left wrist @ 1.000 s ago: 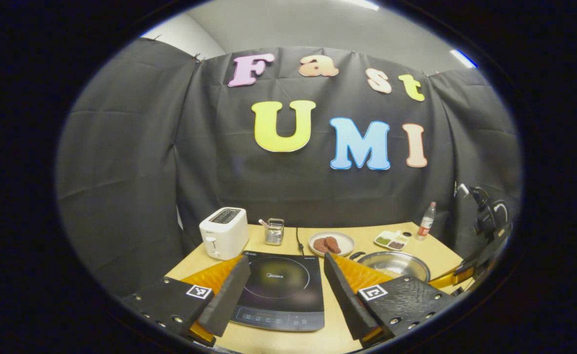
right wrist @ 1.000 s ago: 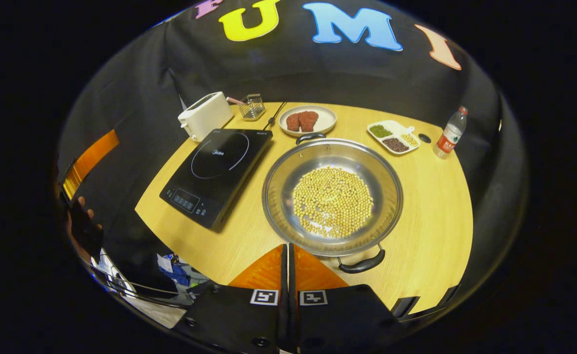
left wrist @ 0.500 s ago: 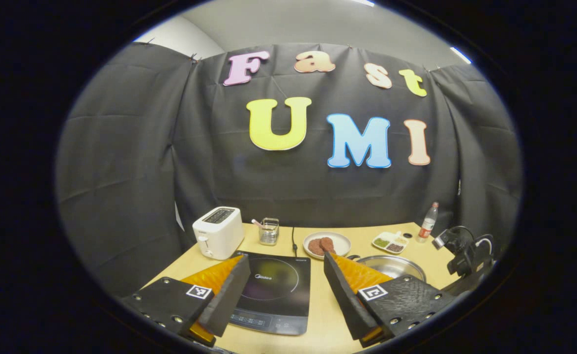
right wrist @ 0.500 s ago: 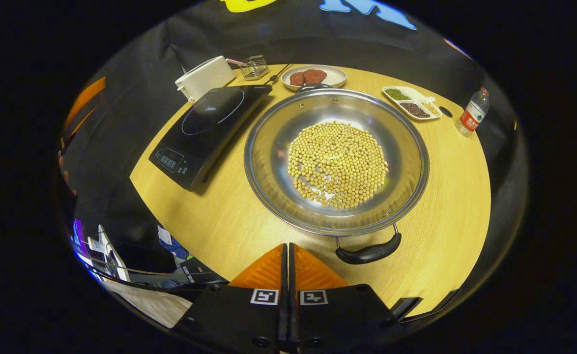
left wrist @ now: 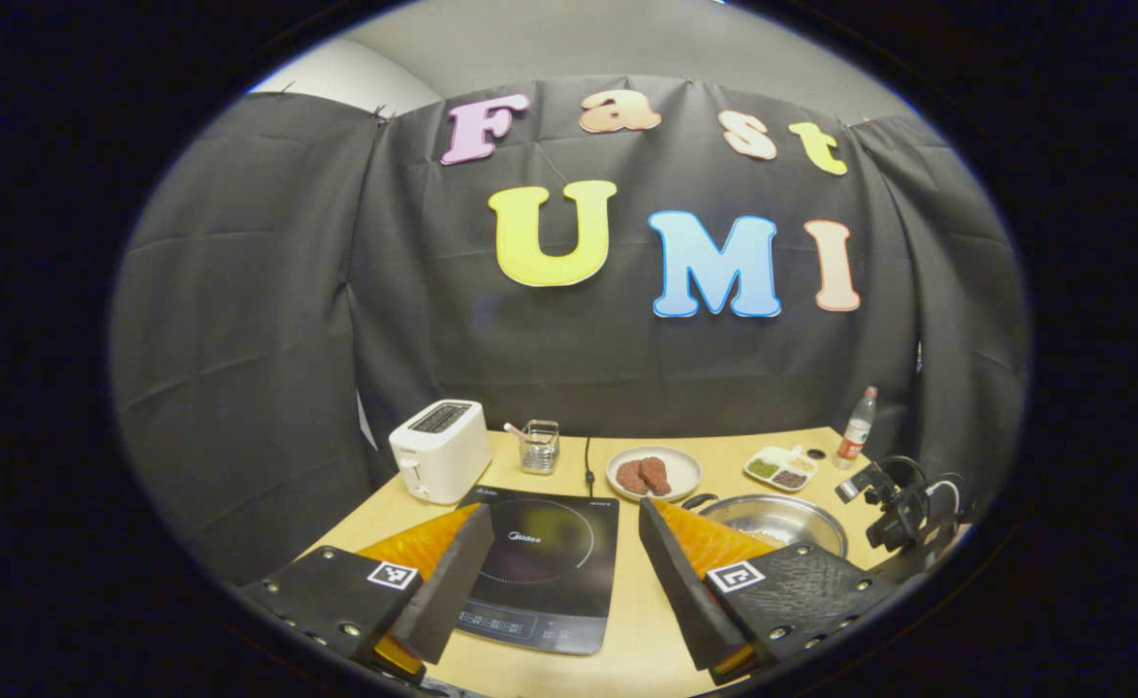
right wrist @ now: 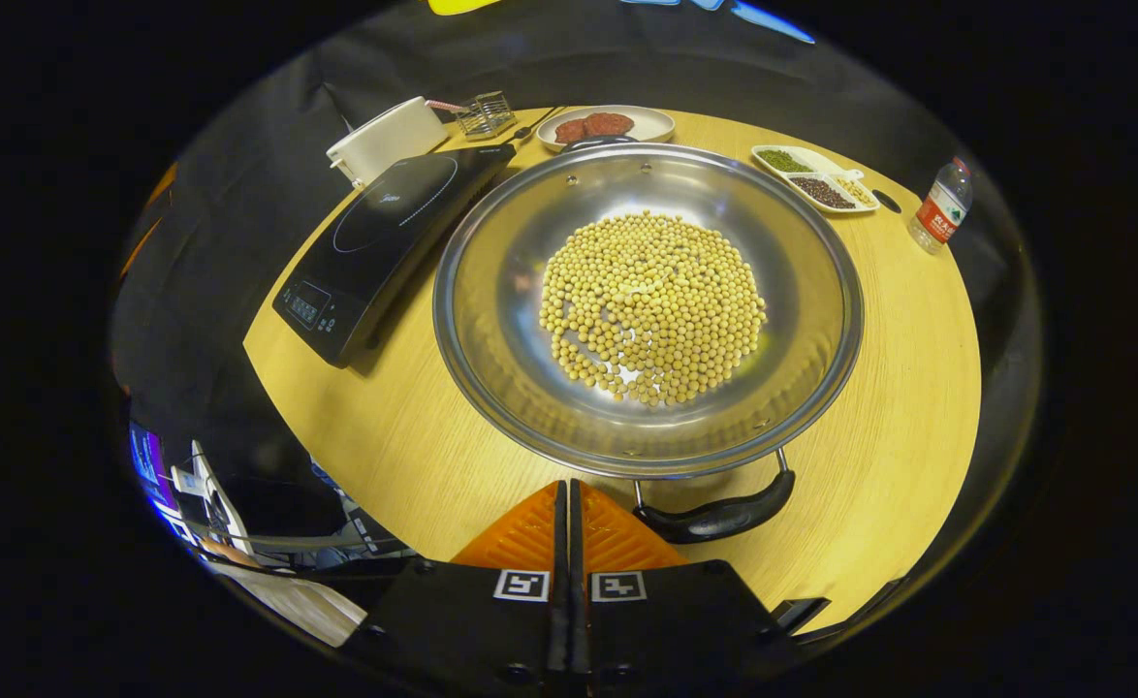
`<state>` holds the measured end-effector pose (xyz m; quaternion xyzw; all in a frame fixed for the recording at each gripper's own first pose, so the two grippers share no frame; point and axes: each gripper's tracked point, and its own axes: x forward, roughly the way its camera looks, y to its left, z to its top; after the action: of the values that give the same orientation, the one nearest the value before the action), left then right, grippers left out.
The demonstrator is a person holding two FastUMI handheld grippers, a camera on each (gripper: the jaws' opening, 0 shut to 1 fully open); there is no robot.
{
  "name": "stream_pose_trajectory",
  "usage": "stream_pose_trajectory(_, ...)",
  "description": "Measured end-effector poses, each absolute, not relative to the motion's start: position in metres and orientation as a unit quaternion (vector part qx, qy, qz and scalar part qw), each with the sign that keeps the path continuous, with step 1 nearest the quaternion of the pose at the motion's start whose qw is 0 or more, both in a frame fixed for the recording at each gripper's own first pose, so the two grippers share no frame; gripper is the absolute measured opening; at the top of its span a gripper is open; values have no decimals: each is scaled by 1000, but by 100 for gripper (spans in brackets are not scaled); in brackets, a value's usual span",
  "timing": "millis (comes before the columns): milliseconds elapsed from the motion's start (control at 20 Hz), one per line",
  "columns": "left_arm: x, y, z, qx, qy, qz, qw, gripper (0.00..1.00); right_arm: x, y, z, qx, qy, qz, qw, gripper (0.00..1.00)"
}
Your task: First push the handle of the pot to place it horizontally, then grasp the pot with both hands and set it on the induction cooktop.
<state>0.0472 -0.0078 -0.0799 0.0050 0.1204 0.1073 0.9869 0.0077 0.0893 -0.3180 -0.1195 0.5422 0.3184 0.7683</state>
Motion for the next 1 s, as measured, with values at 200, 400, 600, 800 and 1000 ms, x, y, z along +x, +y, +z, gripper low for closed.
stream_pose_trajectory(200,52,-16,-81,7,123,105,987,88,9,84,-324,-132,539,312,771,2)
stream_pose_trajectory(400,57,-24,-79,12,123,99,987,88,10,86,-327,-135,535,313,773,2)
stream_pose_trajectory(600,63,-32,-75,19,119,93,988,88,20,81,-326,-125,532,303,781,2)
stream_pose_trajectory(800,68,-42,-75,20,117,86,989,88,30,68,-327,-128,528,290,788,2)
stream_pose_trajectory(1000,74,-51,-76,19,118,82,989,88,39,56,-326,-127,526,280,793,2)
